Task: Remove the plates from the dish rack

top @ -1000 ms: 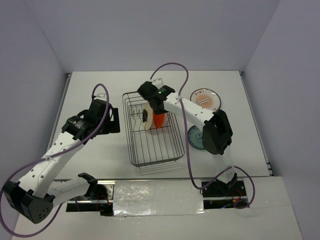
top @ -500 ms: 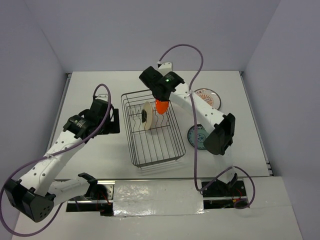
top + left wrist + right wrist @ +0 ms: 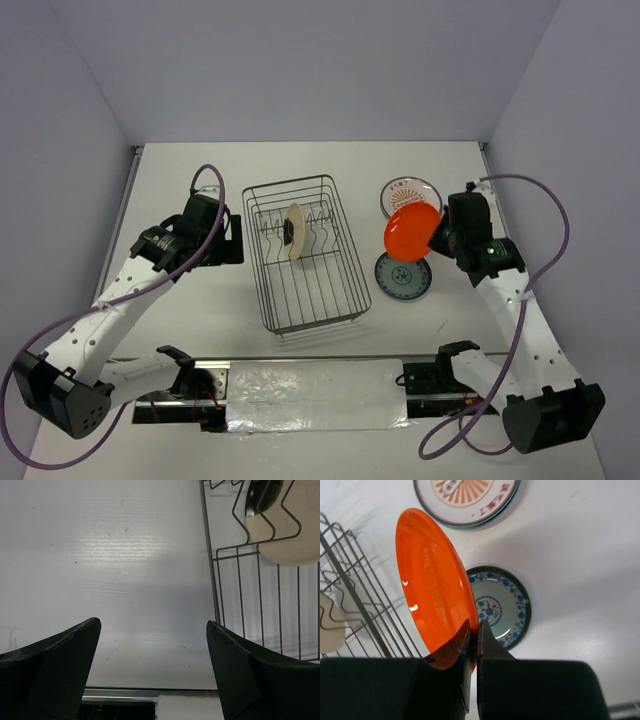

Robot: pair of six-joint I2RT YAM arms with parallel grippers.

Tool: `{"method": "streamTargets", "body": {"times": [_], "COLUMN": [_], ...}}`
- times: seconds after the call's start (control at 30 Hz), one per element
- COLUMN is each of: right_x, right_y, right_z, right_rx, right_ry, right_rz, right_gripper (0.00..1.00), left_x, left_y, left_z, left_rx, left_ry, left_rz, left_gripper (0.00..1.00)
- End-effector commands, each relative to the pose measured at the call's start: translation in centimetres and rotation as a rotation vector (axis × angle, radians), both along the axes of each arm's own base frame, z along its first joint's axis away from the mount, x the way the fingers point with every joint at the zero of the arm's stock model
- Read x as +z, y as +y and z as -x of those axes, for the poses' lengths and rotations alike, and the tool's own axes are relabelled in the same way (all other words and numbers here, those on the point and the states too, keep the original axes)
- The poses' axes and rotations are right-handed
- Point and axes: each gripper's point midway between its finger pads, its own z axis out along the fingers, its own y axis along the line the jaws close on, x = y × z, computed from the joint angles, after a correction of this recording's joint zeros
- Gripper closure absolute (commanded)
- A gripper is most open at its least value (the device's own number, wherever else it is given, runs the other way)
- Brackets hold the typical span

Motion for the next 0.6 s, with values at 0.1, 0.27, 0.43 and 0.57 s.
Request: {"method": "streamTargets", "body": {"times": [0.1, 0.27, 0.43, 0.57], "right_x": [-6.1, -9.9, -12.4, -11.4], "right_y": [1.5, 0.7, 0.1, -3.1], "right_z": [-1.0, -0.6, 0.9, 1.7], "right_rx": [0.161, 0.151, 0.112, -0.02], "right_ry": [-0.041, 0.014, 0.125, 0.225], "right_rz": [-0.205, -0.255, -0.254, -0.049], "right_gripper": [1.0, 0.91, 0.45, 0.23], "left_x": [1.8, 1.7, 1.6, 1.2], "left_y": [-1.1, -1.5, -1.2, -0.9], "left_z": [-1.4, -1.5, -1.2, -0.8], "left_rx": [-0.031, -0.042, -0.038, -0.035], "left_ry": [-0.052, -0.048, -0.048, -0.043], "left_rz": [0.054, 0.062, 0.052, 0.051], "left_gripper": [0.01, 0.0, 0.01, 0.0]}}
